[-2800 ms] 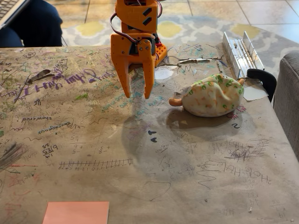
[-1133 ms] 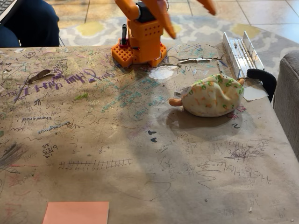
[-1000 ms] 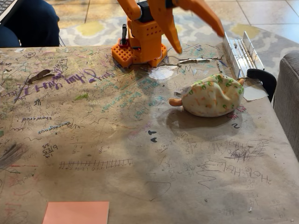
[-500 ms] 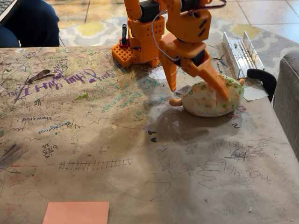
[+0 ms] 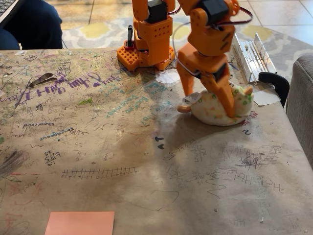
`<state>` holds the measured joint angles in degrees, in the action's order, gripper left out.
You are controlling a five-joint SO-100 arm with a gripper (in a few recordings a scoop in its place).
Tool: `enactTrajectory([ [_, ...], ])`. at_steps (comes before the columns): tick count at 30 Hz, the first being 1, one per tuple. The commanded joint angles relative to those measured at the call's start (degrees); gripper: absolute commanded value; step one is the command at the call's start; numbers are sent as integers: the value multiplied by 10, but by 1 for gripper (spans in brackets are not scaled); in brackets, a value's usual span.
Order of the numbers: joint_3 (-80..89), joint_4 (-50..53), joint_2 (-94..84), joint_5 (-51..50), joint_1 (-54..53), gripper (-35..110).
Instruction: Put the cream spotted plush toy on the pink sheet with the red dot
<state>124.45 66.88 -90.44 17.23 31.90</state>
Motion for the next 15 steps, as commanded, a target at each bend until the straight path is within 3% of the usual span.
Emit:
enactTrajectory([
  [1,47,43,0,15,-4,0],
  [4,86,25,-68,11,16,0],
  [7,105,12,-184,-6,-29,0],
  [15,-105,175,-541,4,-200,0],
])
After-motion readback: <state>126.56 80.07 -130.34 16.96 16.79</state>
